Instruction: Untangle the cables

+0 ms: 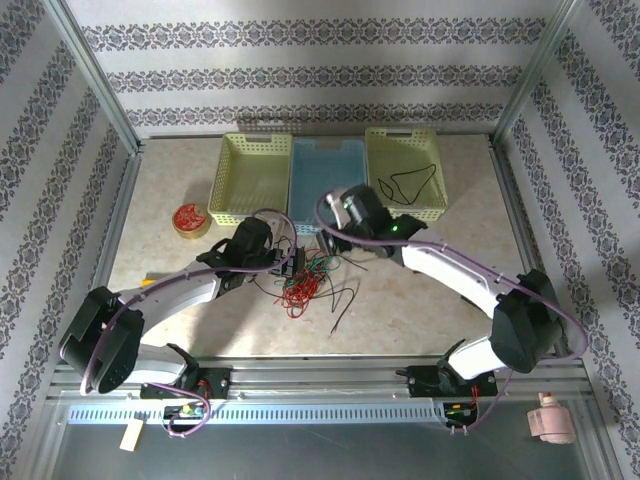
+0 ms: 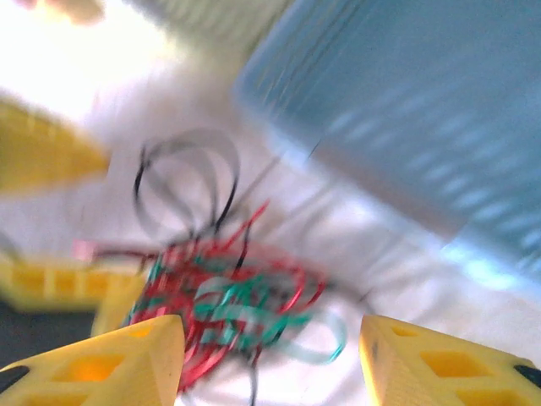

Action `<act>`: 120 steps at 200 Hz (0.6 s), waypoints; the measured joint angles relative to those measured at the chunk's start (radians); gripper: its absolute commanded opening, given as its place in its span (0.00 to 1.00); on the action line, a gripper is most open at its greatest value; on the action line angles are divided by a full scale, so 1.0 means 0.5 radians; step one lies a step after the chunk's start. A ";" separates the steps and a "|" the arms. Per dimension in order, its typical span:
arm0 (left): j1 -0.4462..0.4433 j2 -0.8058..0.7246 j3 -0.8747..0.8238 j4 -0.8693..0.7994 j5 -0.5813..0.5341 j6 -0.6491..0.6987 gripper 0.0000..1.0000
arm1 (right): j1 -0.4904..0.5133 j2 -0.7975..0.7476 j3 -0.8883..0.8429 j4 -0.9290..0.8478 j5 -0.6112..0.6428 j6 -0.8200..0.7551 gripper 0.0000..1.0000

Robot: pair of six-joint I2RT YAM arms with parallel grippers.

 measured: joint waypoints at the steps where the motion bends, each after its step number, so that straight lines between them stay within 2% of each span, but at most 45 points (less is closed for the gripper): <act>1: 0.000 0.001 0.000 0.000 -0.001 0.000 0.95 | 0.012 0.000 -0.012 -0.009 -0.003 0.000 0.57; 30: 0.000 0.057 0.000 -0.002 -0.013 0.002 0.95 | 0.148 0.009 -0.201 -0.133 -0.088 -0.002 0.57; 81: 0.000 0.216 0.065 -0.024 -0.013 0.019 0.94 | 0.155 0.220 -0.269 -0.139 -0.100 0.025 0.53; 103: 0.000 0.294 0.114 -0.024 -0.012 0.019 0.93 | 0.154 0.333 -0.269 -0.124 -0.098 0.037 0.47; 120: 0.000 0.345 0.136 -0.024 -0.013 0.018 0.93 | 0.141 0.406 -0.268 -0.099 -0.096 0.047 0.35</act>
